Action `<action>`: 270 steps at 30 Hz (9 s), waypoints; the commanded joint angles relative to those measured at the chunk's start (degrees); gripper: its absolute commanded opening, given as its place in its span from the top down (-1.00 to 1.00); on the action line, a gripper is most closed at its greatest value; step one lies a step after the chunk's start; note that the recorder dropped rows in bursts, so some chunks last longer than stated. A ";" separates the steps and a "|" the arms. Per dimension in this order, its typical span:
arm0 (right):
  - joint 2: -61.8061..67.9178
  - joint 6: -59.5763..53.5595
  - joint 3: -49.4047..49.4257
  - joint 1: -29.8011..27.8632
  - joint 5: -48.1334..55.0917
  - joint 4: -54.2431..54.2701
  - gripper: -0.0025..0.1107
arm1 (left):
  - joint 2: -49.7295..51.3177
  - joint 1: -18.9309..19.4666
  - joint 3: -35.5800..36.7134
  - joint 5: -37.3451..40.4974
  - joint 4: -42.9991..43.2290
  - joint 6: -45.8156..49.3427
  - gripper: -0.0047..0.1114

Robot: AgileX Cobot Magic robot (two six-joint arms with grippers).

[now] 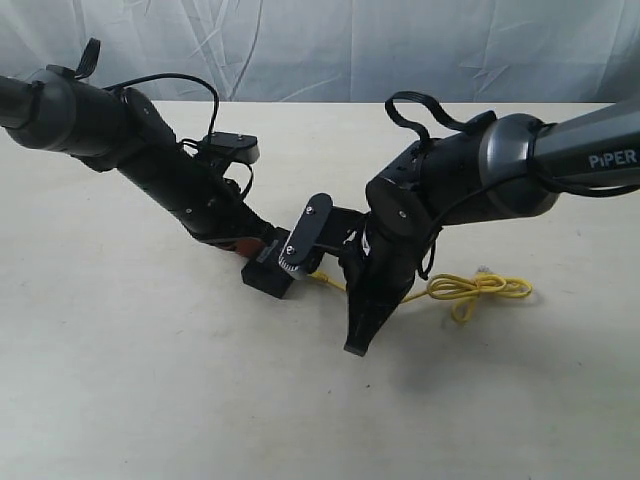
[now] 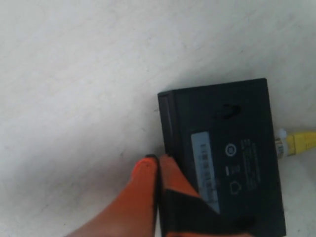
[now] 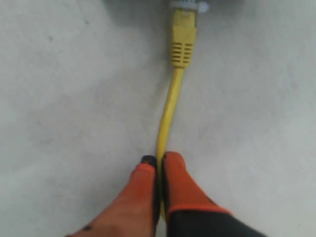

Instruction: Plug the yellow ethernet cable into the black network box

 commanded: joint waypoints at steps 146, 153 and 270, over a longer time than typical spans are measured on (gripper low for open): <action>-0.89 -0.87 -0.38 0.76 1.77 1.31 0.97 | 0.07 -0.20 -0.12 1.02 0.69 0.15 0.92; -0.89 1.07 -0.38 0.76 1.77 0.49 0.97 | 0.07 -0.20 -0.12 1.02 0.69 0.15 0.92; -2.10 4.92 -0.38 1.12 -4.03 11.18 0.14 | -1.15 -0.20 1.14 5.25 -0.16 1.66 0.92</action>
